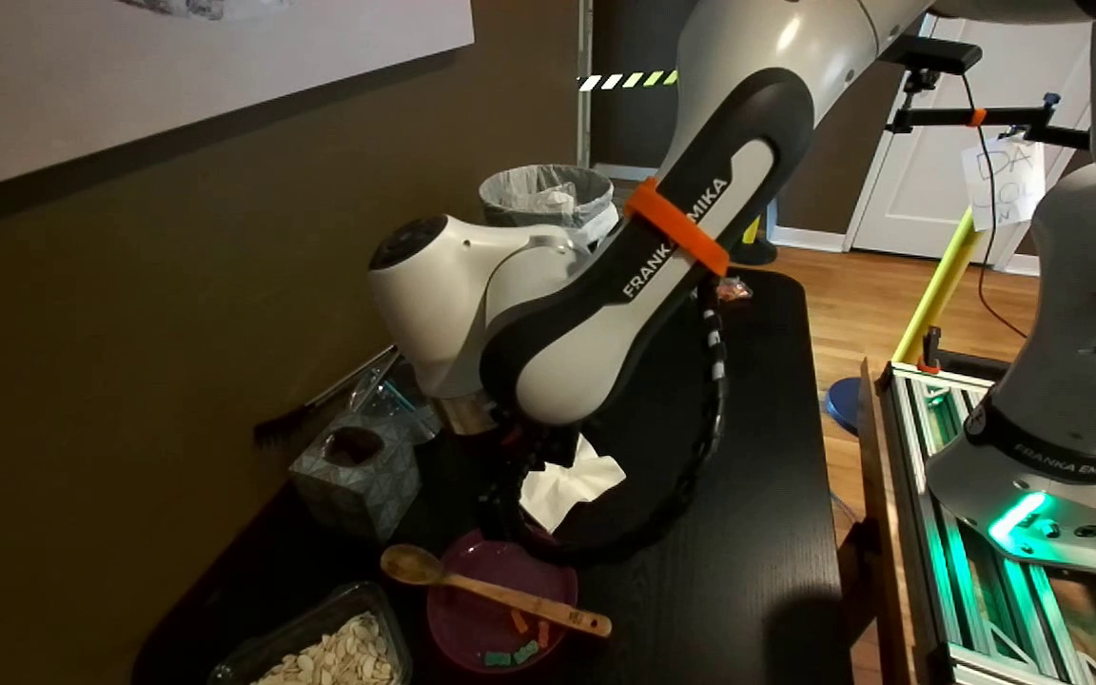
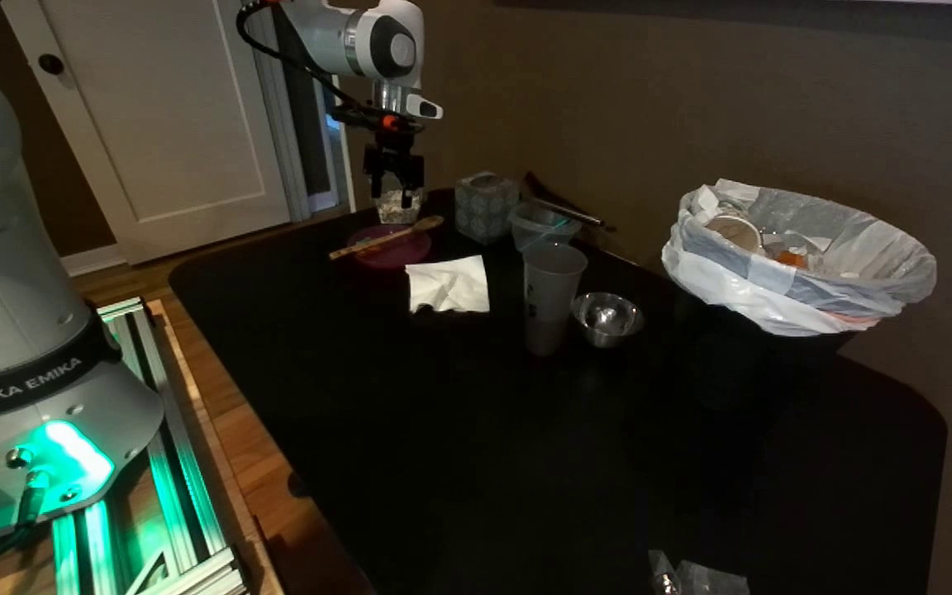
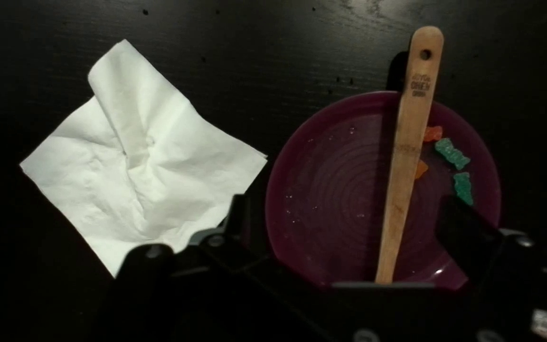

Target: Put the pink plate and wooden spoon on the table

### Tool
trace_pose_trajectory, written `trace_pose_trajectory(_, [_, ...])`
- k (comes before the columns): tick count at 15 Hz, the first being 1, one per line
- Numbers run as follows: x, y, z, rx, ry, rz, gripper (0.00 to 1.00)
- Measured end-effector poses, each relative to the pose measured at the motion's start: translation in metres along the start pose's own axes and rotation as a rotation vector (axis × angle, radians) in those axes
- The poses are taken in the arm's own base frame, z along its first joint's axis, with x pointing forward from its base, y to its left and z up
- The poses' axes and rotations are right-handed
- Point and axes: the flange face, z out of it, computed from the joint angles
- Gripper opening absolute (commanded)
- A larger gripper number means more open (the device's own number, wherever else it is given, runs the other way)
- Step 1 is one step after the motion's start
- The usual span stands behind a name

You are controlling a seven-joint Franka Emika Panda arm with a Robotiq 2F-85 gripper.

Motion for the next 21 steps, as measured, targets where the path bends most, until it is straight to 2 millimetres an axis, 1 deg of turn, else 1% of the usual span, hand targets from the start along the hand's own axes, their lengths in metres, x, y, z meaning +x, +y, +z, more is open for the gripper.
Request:
trace_pose_trajectory(2, [0.002, -0.016, 0.006, 0.016, 0.007, -0.024, 1.0])
trace_pose_trajectory(4, [0.003, -0.032, 0.018, 0.032, 0.01, -0.047, 1.0])
trace_pose_trajectory(6, [0.006, -0.043, 0.032, 0.045, 0.011, -0.059, 1.0])
trace_pose_trajectory(7, [0.007, -0.047, 0.039, 0.05, 0.013, -0.062, 0.98])
trace_pose_trajectory(10, [0.011, -0.051, 0.059, 0.063, 0.027, -0.064, 0.81])
trace_pose_trajectory(11, [0.012, -0.052, 0.064, 0.067, 0.03, -0.063, 0.7])
trace_pose_trajectory(12, [0.014, -0.053, 0.07, 0.07, 0.031, -0.062, 0.66])
trace_pose_trajectory(13, [0.015, -0.053, 0.074, 0.072, 0.032, -0.062, 0.66])
trace_pose_trajectory(14, [0.016, -0.054, 0.078, 0.073, 0.031, -0.061, 0.58])
trace_pose_trajectory(16, [0.018, -0.055, 0.082, 0.077, 0.035, -0.06, 0.53])
trace_pose_trajectory(17, [0.019, -0.055, 0.082, 0.079, 0.04, -0.059, 0.54])
trace_pose_trajectory(18, [0.021, -0.056, 0.083, 0.08, 0.043, -0.059, 0.5])
trace_pose_trajectory(21, [0.025, -0.055, 0.083, 0.08, 0.057, -0.055, 0.55])
